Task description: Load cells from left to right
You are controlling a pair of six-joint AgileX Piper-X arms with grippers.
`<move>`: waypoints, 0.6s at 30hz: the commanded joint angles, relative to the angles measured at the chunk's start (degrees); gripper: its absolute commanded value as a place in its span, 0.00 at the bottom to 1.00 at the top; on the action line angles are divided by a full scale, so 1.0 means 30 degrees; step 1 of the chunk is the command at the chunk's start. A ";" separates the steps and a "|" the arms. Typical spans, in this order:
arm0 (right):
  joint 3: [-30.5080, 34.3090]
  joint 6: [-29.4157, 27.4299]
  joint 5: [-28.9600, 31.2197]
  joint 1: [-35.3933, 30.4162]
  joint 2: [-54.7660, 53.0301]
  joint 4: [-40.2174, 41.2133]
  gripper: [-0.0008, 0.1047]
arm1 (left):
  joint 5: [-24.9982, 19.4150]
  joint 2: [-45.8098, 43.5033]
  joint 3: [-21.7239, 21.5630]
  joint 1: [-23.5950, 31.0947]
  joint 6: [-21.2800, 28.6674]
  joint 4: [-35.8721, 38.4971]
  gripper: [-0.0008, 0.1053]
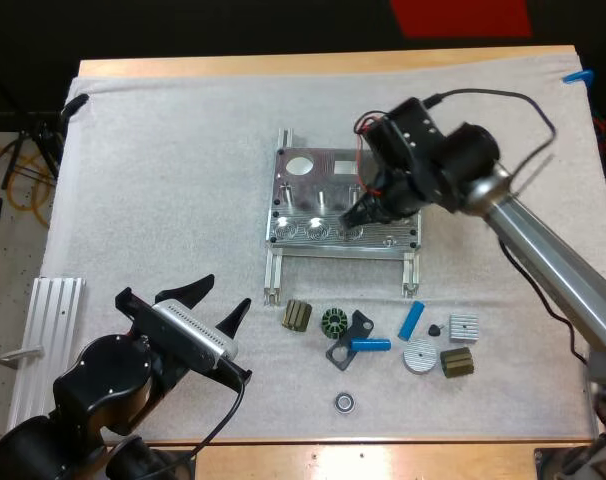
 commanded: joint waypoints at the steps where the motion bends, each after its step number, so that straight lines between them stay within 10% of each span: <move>1: -0.0570 -0.0448 0.0319 -0.0111 0.0452 0.0288 0.01 | -0.0370 0.0010 0.0000 0.0019 -0.0226 -0.0276 0.47; 18: -0.0754 -0.1526 0.2273 -0.0111 0.3860 -0.0014 0.01 | -0.0370 0.0010 0.0000 0.0019 -0.0226 -0.0276 0.47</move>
